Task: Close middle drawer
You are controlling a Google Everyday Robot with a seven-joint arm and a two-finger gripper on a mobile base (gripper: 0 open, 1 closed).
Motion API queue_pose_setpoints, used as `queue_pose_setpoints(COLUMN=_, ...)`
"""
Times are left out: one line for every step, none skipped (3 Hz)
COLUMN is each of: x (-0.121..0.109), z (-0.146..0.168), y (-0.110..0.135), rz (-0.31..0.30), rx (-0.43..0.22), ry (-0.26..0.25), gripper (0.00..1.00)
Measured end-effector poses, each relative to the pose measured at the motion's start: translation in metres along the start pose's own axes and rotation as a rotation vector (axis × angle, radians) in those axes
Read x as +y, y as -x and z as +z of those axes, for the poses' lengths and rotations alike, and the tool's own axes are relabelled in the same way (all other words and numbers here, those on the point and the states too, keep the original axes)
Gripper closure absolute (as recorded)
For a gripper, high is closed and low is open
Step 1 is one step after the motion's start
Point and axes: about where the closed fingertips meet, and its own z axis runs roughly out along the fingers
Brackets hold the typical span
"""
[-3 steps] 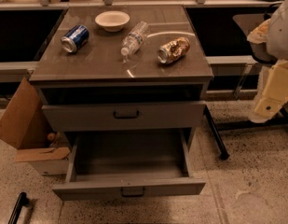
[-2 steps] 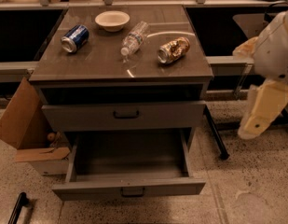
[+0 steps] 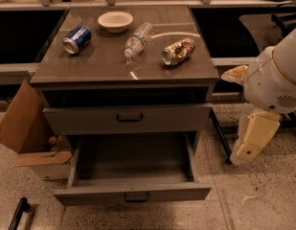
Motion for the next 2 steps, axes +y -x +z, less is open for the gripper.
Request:
queue_pose_setpoints(x=0.009, z=0.027, y=0.001, rz=-0.03, rx=-0.038, ry=0.02, gripper=0.0)
queue_pose_setpoints(x=0.028, z=0.082, y=0.005, rz=-0.067, rx=-0.115, ry=0.077, gripper=0.0)
